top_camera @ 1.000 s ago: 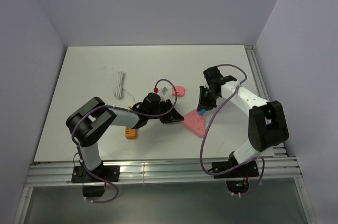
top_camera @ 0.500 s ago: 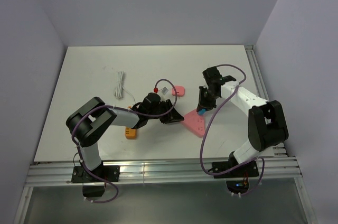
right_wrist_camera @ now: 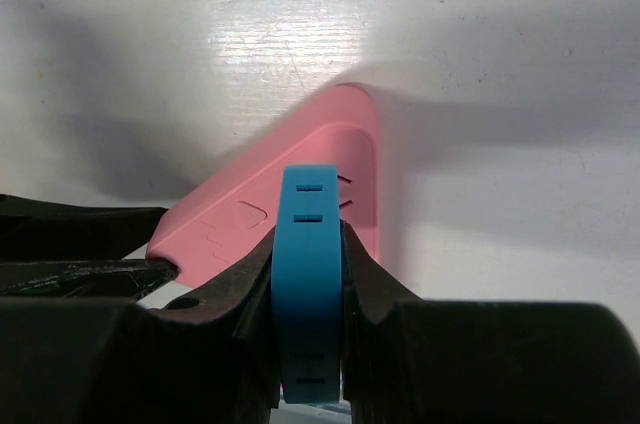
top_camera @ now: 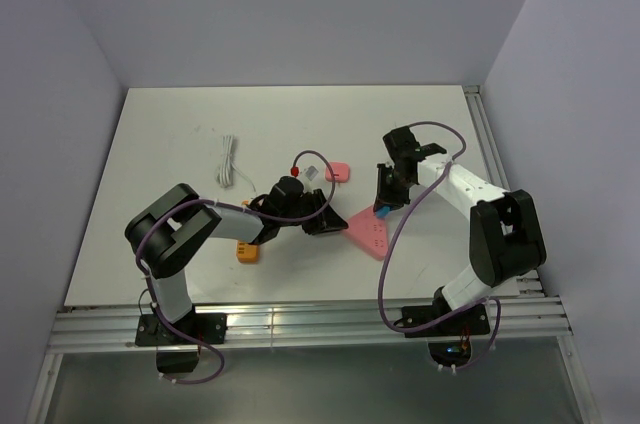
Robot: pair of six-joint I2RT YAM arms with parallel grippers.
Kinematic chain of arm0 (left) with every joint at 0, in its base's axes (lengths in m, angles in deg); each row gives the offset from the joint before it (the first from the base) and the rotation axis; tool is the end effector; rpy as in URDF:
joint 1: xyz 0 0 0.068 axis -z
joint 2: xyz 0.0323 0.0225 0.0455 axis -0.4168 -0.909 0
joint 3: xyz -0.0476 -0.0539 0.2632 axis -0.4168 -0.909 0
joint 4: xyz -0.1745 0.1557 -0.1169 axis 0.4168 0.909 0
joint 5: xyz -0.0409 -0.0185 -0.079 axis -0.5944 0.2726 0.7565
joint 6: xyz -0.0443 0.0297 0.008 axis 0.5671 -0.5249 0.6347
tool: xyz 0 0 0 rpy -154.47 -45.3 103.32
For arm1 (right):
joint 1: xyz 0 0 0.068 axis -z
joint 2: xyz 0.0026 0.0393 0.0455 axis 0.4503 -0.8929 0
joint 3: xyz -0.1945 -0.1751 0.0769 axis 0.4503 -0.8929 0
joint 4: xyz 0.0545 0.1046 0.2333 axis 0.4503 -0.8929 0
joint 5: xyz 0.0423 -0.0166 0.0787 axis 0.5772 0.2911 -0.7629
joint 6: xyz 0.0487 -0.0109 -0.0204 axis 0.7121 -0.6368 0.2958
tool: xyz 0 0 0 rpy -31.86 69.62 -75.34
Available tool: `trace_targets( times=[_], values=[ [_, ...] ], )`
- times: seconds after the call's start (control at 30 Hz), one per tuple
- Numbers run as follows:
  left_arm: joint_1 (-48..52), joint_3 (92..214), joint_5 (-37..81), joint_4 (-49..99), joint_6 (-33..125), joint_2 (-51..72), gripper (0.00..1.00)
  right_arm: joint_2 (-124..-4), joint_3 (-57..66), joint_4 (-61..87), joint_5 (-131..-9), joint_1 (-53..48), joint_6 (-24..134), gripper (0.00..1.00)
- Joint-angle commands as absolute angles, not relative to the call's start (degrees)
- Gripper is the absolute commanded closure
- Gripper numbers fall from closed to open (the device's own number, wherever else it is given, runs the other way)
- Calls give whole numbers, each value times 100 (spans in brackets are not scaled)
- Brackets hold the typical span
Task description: Insert the plug
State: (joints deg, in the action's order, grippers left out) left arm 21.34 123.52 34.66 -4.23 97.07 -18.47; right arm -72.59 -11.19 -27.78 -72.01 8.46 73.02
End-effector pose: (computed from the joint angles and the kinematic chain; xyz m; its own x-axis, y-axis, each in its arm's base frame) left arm 0.2325 -0.2587 0.1308 -0.9450 -0.2129 -0.2481 0.1065 0.5170 -0.8493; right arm 0.2784 0.0982 0.2042 -0.9667 0.1185 -0.2269 0.0536 0.9604 0.2733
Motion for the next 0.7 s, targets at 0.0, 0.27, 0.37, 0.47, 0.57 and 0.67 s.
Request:
trace_targets(
  times=[0.0, 0.27, 0.37, 0.47, 0.57, 0.67],
  values=[
    [2169, 12224, 3318, -227, 9523, -1919, 100, -7332, -1084, -2687, -7165, 804, 7244, 100],
    [2168, 12233, 3318, -236, 9532, -1919, 100, -7437, -1101, -2634, -7314, 716, 7270, 100],
    [2160, 12224, 3327, -262, 9532, -1937, 100, -7464, -1146, -2573, -7297, 690, 7287, 100],
    [2160, 12224, 3327, -253, 9541, -1937, 100, -7499, -1154, -2555, -7288, 690, 7305, 100],
    [2160, 12242, 3326, -227, 9523, -1945, 100, -7551, -1084, -2599, -7174, 690, 7288, 100],
    [2160, 12233, 3353, -253, 9541, -1963, 100, -7630, -1005, -2687, -6981, 664, 7261, 100]
  ],
)
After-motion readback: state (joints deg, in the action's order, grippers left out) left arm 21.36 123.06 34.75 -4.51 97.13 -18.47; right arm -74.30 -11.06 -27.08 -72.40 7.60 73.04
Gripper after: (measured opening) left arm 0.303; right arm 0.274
